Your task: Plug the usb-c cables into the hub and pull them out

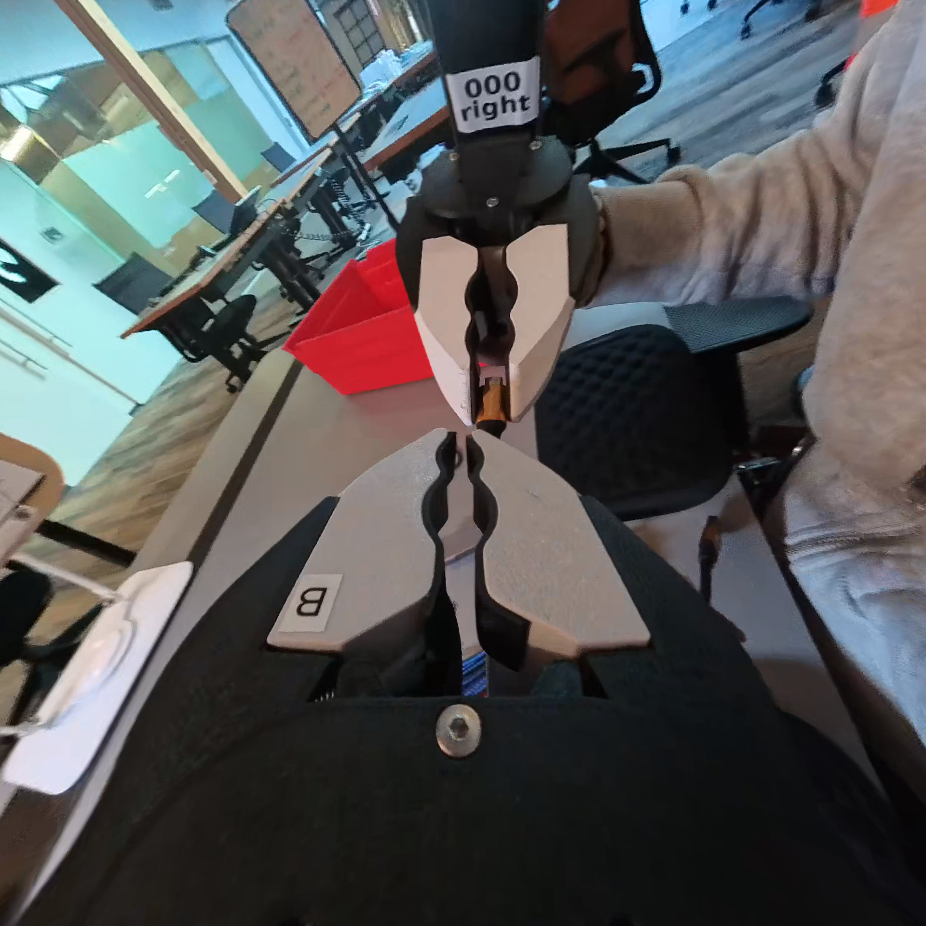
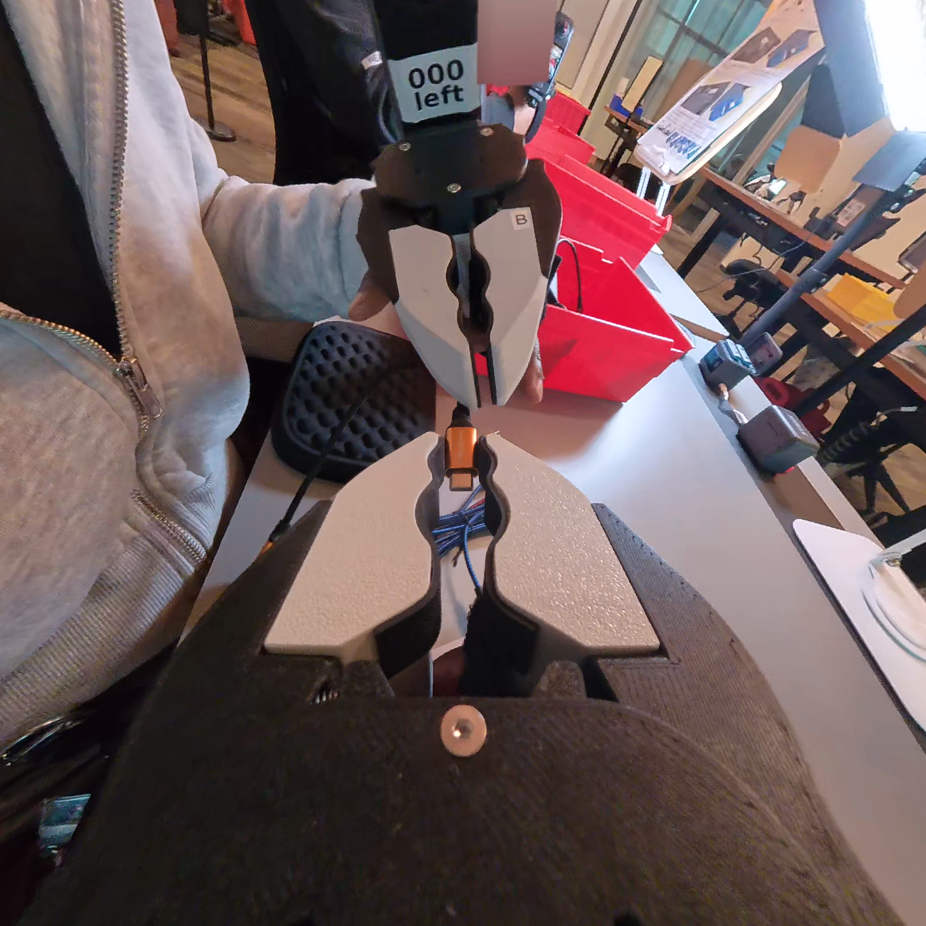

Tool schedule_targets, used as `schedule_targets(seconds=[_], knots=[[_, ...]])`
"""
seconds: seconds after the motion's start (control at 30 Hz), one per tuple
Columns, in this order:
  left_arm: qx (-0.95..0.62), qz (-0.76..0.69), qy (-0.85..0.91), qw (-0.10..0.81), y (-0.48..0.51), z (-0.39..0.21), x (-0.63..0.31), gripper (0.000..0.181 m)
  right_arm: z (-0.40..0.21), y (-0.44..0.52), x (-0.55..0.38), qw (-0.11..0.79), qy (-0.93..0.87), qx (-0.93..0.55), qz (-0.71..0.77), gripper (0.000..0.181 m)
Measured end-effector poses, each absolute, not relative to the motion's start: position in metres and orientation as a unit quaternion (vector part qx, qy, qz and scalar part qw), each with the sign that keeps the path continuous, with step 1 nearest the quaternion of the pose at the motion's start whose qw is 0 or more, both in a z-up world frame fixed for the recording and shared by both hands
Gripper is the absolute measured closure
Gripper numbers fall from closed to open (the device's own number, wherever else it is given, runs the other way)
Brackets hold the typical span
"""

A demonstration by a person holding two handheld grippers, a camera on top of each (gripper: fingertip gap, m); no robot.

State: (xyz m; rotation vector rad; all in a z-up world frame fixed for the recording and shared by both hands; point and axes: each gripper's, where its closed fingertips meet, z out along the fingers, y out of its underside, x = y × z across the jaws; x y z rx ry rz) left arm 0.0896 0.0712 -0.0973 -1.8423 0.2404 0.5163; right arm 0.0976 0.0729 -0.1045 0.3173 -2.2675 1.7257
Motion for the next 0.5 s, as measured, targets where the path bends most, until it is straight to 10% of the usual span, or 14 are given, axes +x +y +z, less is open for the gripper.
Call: schedule_targets(seconds=[0.17, 0.5], knots=[[-0.788, 0.118, 0.125, 0.591, 0.065, -0.100, 0.112, 0.124, -0.100, 0.073, 0.099, 0.121, -0.771, 0.107, 0.616, 0.169], [-0.798, 0.177, 0.116, 0.564, 0.068, -0.111, 0.101, 0.154, -0.101, 0.060, 0.105, 0.102, -0.769, 0.116, 0.620, 0.169]])
